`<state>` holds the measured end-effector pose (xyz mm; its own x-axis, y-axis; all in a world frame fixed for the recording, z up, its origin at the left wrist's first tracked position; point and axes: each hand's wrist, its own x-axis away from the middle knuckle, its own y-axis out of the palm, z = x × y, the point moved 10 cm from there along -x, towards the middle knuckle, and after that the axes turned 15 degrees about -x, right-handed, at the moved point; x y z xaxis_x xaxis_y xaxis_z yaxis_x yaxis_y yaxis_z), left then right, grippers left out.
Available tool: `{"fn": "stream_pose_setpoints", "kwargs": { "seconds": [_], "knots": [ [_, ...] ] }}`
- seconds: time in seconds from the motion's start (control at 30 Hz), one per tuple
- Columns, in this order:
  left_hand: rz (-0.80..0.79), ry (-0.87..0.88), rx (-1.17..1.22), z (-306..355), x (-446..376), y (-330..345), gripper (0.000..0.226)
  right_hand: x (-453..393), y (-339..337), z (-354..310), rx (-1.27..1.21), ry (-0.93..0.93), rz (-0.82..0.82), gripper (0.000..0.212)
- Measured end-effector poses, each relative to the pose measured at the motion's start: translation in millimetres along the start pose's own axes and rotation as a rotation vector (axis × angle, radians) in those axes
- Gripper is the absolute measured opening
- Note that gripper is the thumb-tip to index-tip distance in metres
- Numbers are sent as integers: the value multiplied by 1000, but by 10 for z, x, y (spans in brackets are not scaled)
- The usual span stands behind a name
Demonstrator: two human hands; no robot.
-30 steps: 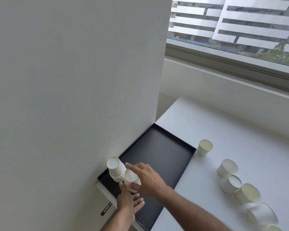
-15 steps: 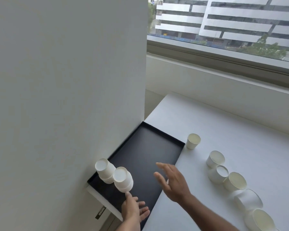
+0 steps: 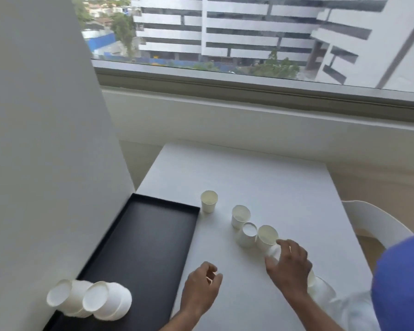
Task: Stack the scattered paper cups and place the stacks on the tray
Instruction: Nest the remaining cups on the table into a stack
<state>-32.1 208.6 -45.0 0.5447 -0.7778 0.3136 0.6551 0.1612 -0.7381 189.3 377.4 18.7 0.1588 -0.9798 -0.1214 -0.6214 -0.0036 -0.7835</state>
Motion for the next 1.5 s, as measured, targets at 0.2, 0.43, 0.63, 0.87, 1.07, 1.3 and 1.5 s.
{"fn": "stream_pose_setpoints", "kwargs": {
  "seconds": [0.2, 0.43, 0.63, 0.87, 1.07, 1.3, 1.5],
  "knots": [
    [-87, 279, -292, 509, -87, 269, 31, 79, -4, 883, 241, 487, -236, 80],
    [-206, 416, -331, 712, -96, 483, 54, 174, 65, 802, 484, 281, -273, 65],
    [-295, 515, -272, 758, -61, 604, 93, 368, 206, 259, 204, 203, -253, 67],
    [-194, 547, 2, 853, -71, 413, 71, 565, 289, -397, -146, 63, -232, 57],
    [-188, 401, 30, 666, -144, 263, 58, 274, 37, -281, -318, 26, -46, 38],
    [-165, 321, 45, 502, -243, 127, 60, -325, 90, 603, 176, 268, -224, 63],
    [-151, 298, 38, 425, -276, 56, 59, -306, 303, 686, 360, 245, -372, 51]
  ]
}}
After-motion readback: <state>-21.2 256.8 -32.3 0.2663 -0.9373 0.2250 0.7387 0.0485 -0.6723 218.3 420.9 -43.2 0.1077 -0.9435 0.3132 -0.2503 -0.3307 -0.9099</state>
